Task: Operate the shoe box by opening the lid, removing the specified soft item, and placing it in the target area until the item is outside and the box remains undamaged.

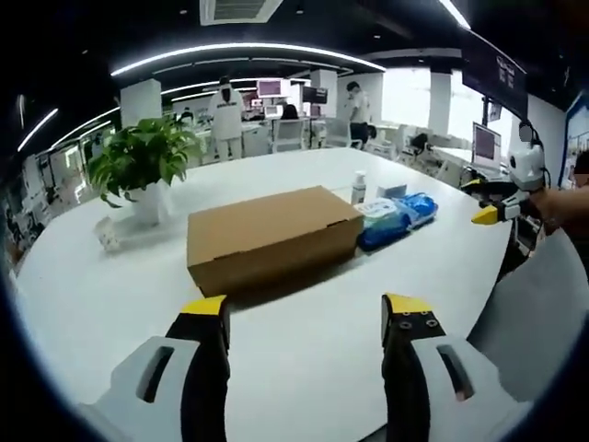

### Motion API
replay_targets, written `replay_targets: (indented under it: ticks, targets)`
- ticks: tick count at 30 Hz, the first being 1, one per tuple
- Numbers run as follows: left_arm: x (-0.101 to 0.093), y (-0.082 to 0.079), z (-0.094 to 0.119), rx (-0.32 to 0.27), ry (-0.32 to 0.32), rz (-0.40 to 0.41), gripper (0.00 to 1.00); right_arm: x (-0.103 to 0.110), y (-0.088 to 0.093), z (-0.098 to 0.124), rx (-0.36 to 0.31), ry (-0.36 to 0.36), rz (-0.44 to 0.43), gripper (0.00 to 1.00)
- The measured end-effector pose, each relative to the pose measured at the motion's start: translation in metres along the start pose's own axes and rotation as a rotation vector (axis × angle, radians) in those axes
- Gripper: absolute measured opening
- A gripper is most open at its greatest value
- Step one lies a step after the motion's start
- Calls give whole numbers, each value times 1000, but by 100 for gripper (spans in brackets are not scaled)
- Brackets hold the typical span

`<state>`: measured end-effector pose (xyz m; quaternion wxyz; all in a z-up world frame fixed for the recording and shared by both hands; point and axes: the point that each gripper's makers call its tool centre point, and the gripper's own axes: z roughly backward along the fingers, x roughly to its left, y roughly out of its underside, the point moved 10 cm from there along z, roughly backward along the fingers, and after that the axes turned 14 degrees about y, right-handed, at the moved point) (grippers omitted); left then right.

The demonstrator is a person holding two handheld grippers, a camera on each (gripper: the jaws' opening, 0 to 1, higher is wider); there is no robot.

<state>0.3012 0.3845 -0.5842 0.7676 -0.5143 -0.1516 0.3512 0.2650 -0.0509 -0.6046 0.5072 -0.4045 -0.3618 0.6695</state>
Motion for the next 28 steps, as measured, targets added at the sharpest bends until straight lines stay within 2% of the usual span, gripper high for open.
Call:
replay_targets:
  ticks: [3,8,14,17,28]
  targets:
    - [-10,2,6,-6,4,-7,73,-5,6,13,6,10,-23,95]
    - [-24,8,17,-48,2,7,85,-3,16,33,14,24,-27,98]
    - [-32,17,30,-39,-25,12,98,0,27,53,14,25,5,99]
    - [-33,20,34,-56,-24,26,99,1,30,58,14,29,2,99]
    - [-36,29,39,-34,-44,33,99,0,33,66,23,49,-6,99]
